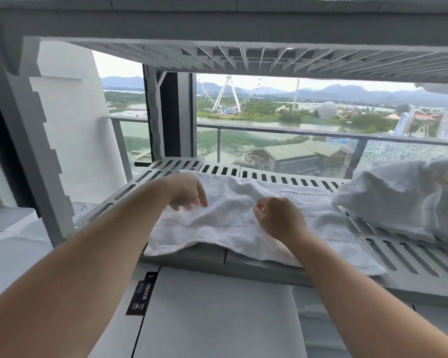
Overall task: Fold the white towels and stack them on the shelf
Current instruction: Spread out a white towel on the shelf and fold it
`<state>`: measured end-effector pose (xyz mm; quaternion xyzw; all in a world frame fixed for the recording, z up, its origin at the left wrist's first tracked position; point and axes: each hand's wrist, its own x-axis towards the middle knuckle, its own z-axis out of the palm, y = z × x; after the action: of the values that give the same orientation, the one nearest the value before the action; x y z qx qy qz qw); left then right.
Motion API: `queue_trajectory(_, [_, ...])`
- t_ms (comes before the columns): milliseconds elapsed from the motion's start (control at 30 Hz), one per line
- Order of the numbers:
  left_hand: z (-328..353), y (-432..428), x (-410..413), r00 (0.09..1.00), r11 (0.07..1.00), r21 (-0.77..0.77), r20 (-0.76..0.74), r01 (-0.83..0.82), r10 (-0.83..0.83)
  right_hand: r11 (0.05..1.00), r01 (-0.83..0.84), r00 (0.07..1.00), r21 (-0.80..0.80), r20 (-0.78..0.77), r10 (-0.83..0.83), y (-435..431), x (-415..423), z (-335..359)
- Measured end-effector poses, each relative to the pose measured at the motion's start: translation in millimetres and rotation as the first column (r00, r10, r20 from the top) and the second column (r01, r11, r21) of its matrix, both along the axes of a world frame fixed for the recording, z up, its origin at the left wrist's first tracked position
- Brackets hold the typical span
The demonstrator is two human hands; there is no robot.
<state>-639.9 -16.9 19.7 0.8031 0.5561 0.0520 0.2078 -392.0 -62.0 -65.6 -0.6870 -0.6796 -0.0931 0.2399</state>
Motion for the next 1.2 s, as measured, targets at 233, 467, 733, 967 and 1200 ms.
queue_trajectory(233, [-31,97,-35,0.910,0.839,0.386,0.003,-0.384,0.414,0.999,0.004,1.000,0.031,-0.013,-0.004,71,-39,23])
queue_trajectory(467, [-56,173,-47,0.951,0.926,0.242,-0.036,-0.289,0.306,0.990,-0.034,0.998,-0.139,-0.055,0.026,152,-100,38])
queue_trajectory(733, [-57,211,-26,0.965,0.937,0.308,0.249,-0.162,0.084,0.969,0.110,0.990,-0.219,-0.061,-0.126,212,-114,29])
queue_trajectory(967, [-44,218,-18,0.752,0.928,0.368,0.595,0.057,-0.283,0.973,0.013,0.933,-0.230,-0.348,-0.095,234,-97,43])
queue_trajectory(1200, [-34,221,-30,0.638,0.988,-0.020,0.765,0.156,-0.085,0.963,0.233,0.890,0.133,-0.428,-0.156,217,-66,60])
